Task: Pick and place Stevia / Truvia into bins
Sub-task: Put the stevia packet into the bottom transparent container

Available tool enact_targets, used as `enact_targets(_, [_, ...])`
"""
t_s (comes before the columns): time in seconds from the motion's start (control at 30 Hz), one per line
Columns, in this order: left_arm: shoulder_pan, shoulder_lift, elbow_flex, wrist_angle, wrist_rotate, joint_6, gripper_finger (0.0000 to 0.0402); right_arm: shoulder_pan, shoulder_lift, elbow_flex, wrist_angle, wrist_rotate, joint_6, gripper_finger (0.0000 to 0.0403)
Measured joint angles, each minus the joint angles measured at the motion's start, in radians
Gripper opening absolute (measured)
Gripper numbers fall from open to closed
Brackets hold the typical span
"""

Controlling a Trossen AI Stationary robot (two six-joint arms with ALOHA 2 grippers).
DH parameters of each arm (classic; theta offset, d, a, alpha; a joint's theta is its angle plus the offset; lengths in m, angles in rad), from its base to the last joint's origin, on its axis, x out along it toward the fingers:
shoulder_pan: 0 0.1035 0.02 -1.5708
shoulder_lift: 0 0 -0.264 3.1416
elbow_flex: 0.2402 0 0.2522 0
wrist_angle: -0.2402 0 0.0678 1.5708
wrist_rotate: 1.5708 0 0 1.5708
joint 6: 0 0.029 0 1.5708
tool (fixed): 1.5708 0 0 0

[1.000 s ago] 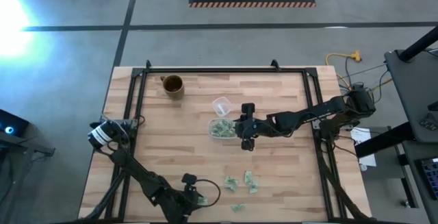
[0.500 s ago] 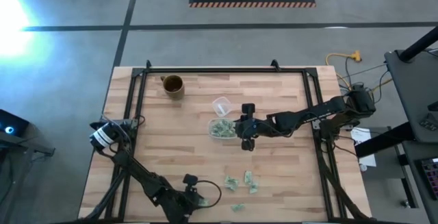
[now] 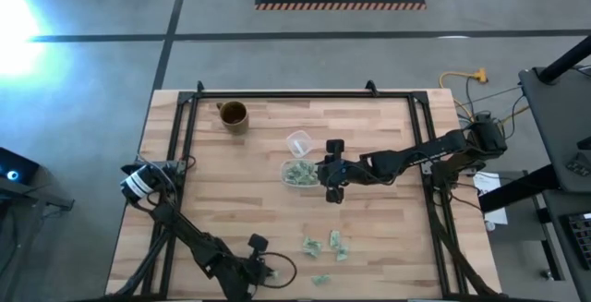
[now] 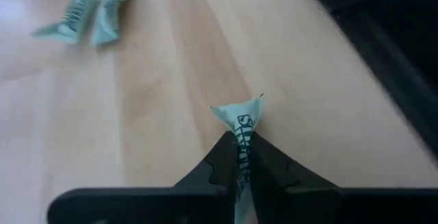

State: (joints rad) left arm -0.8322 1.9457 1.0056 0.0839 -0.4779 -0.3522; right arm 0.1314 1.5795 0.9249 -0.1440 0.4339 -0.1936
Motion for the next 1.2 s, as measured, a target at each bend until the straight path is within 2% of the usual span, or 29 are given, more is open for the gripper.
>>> enact_targets(0.2, [0.016,-0.031,-0.004,-0.123,-0.162,0.127,0.0013,0.000,0.000,0.000,-0.003,0.001,0.040,0.0100])
enact_targets(0.37, [0.059,-0.083,-0.004,-0.322,-0.358,0.127,0.0014,0.002,0.000,0.000,-0.033,-0.002,0.120,0.0094])
enact_targets(0.5, [0.117,-0.099,-0.004,-0.415,-0.470,0.149,0.0014,0.002,0.000,0.000,-0.066,-0.047,0.198,0.0090])
enact_targets(0.67, [0.221,-0.105,-0.003,-0.438,-0.489,0.281,0.0015,0.004,0.000,0.000,-0.081,-0.094,0.286,0.0089])
enact_targets(0.9, [0.373,-0.114,-0.003,-0.435,-0.489,0.493,0.0015,0.047,0.001,0.000,-0.138,-0.102,0.383,0.0087])
enact_targets(1.2, [0.451,-0.194,-0.002,-0.432,-0.476,0.553,0.0015,0.118,0.001,0.000,-0.167,-0.102,0.429,0.0075])
